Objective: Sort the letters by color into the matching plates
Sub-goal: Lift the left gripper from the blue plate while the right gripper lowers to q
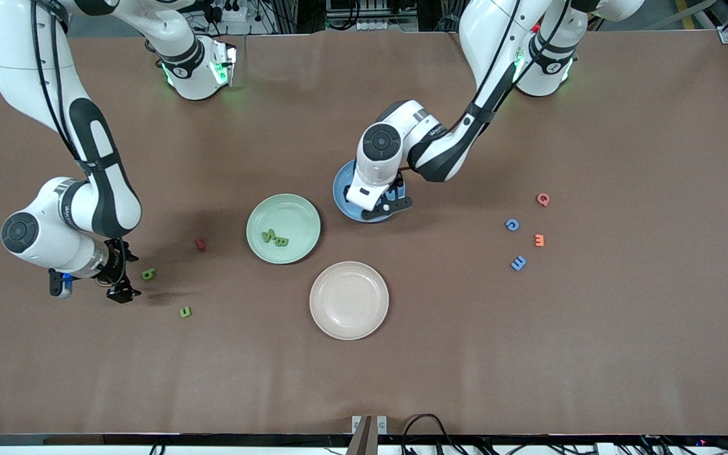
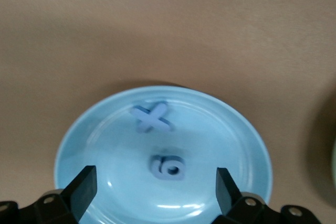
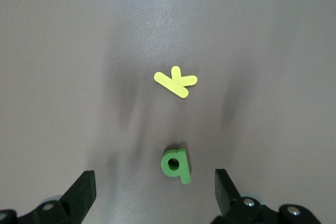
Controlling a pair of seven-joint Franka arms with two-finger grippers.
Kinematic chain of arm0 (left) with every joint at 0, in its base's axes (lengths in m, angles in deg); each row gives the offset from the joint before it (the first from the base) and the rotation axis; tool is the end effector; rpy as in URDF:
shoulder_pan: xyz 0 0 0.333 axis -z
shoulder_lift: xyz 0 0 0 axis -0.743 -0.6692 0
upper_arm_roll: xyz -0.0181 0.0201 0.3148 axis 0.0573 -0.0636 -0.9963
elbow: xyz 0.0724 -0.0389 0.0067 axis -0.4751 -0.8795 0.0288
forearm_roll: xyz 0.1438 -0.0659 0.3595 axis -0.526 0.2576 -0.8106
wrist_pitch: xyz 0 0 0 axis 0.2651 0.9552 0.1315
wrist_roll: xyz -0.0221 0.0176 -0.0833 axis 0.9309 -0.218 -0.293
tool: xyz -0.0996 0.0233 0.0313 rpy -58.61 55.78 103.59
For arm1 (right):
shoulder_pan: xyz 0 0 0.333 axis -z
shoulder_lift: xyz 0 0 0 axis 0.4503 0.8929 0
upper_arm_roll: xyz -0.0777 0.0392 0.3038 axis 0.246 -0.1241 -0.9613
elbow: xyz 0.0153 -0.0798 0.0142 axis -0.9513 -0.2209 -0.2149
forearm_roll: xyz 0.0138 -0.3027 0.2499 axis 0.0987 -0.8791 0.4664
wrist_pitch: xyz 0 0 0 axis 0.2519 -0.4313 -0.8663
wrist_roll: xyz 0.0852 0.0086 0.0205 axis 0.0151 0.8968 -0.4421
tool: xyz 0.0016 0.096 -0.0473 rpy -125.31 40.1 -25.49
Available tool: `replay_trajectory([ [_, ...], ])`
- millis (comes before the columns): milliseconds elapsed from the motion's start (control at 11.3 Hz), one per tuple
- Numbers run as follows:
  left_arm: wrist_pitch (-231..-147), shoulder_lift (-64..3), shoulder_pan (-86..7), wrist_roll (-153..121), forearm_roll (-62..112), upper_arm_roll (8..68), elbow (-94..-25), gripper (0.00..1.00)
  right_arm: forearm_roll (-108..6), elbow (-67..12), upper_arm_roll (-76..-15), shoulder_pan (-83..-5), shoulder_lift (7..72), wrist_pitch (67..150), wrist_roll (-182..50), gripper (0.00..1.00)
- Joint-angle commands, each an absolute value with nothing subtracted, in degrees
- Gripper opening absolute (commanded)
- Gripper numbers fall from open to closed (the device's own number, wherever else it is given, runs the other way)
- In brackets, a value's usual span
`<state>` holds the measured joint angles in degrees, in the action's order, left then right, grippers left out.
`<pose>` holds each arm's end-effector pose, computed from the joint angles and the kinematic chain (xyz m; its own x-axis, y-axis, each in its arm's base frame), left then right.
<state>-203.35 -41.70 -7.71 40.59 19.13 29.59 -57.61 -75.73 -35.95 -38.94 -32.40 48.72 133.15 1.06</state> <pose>0.4349 -0.5070 0.2178 0.9466 0.2827 -0.1551 0.2881 -0.9575 0.0134 0.6342 -0.0670 0.2113 0.2454 -0.9694 -0.0117 -0.9693 -0.2451 -0.0186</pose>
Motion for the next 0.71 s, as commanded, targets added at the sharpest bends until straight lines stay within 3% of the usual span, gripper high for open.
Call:
replay_trajectory([
  [0,-202.3,-37.3,-10.6,37.2,15.2,29.8,-63.7,1.0,-74.8,-37.2,-39.1,-31.9,49.9,136.5,1.5,1.0],
  [618,-201.8,-33.3,-19.8,21.6,9.5,29.6,-71.4,1.0,-73.5,-37.2,-39.2,-32.3,52.0,138.5,0.8,1.0],
])
